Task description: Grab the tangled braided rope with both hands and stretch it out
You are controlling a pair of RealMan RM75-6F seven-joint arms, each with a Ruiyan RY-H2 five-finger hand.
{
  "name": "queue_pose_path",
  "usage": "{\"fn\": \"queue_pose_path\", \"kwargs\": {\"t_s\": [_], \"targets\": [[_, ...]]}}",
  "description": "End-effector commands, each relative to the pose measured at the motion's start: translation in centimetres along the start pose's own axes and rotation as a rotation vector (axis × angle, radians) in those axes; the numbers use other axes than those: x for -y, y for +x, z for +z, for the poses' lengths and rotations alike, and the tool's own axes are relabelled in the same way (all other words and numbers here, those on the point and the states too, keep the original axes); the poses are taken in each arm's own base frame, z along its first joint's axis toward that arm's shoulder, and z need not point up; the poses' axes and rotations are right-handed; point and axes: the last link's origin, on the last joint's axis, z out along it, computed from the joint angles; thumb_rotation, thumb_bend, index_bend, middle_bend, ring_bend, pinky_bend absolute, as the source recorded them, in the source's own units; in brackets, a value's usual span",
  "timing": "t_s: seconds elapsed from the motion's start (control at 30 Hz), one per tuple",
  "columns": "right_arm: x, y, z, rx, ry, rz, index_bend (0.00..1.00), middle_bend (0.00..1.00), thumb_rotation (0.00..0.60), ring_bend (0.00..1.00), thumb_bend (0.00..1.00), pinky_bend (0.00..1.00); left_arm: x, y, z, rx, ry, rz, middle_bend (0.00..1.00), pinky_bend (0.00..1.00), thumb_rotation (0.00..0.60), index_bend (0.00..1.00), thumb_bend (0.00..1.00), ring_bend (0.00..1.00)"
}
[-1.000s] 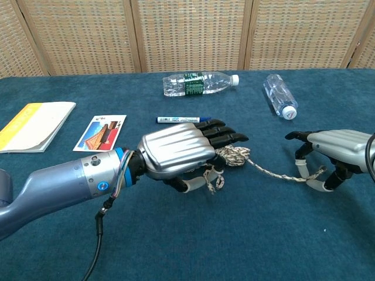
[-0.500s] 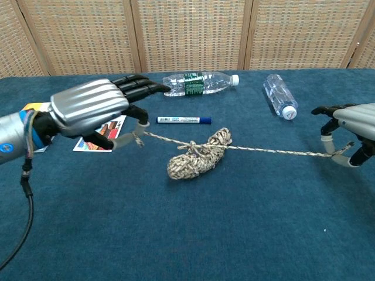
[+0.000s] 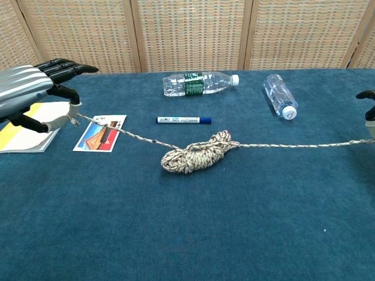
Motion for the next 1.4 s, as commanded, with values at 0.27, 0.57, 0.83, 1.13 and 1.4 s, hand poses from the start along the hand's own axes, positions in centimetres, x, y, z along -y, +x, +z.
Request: {"fn": "queue_pose_path", "kwargs": {"t_s": [0.27,0.57,0.83,1.13,1.4], "targets": [[-0.4,-0.4,-0.6,0.004,-0.006,0.004,0.58,0.0,0.6,0.0,0.39,0.0,0.6,-0.6,-1.2,0.0,0.032,-0.039,0.0,0.0,0.6,0.7,0.55,0.0],[0.0,0.7,-1.7,-0.036,0.044,0.127,0.0,0.0,0.6,0.0,0.0,0.0,1.4,-0.5,-2.5,0.02,0.138,-0.201,0.0,0.0,0.6,0.0,0.16,0.0],[-2.1,2.7,-4.6,-0.247,0.144,0.177,0.0,0.0,0.6,0.0,0.0,0.0,3.2,3.7,-8.1,-0.03,0.381,-0.292,0.0,0.0,0.6,0.0,0.22,0.0],[-4.8,3.2,-9.5,-0.334,0.191,0.158,0.0,0.0,0.6,0.0,0.0,0.0,1.2,7.4,-14.8,0.051,0.579,-0.301,0.0,0.0,0.6,0.0,0.25,0.0],[-5.6,2.6,-12.4,-0.347,0.172,0.139,0.0,0.0,0.6,0.0,0.0,0.0,-1.1,8.0,-18.0,0.069,0.609,-0.332,0.0,0.0,0.6,0.0,0.26,0.0]]}}
